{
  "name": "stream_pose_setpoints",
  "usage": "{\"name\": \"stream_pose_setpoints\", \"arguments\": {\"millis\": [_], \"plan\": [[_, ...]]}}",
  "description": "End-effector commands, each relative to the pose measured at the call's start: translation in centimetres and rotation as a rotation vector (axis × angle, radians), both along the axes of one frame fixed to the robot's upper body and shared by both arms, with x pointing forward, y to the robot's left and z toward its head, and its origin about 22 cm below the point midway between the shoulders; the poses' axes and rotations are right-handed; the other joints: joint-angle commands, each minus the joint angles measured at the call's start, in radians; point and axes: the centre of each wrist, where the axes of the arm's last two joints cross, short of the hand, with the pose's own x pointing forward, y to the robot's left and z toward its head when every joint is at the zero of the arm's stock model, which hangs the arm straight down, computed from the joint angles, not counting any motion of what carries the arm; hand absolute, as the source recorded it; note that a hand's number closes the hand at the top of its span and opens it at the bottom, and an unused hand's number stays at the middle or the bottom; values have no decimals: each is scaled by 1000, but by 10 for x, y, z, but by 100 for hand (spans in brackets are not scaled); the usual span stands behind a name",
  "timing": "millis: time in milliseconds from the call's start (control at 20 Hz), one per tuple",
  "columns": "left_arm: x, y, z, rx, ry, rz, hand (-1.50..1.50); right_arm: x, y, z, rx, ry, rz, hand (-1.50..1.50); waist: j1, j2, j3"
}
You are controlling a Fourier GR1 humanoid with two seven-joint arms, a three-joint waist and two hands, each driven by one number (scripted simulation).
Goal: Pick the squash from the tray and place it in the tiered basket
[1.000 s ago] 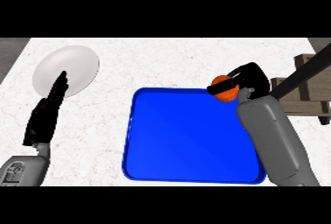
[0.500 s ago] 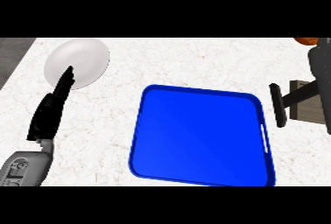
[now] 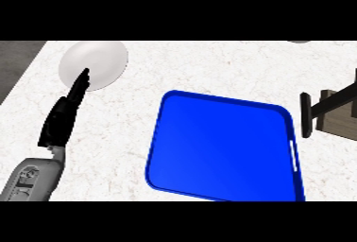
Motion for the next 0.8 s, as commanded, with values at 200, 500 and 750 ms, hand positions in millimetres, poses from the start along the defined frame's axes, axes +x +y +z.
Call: {"name": "stream_pose_setpoints", "arguments": {"millis": [200, 500, 750], "plan": [[3, -7, -4, -1, 13, 0, 0, 1, 16, 65, 96, -25, -288, 150, 5, -6, 6], [8, 2, 2, -3, 6, 6, 0, 8, 12, 68, 89, 43, -314, 150, -26, -8, 10], [1, -4, -13, -17, 31, 32, 0, 14, 9, 63, 49, 180, -411, 150, -44, -13, 9]]}}
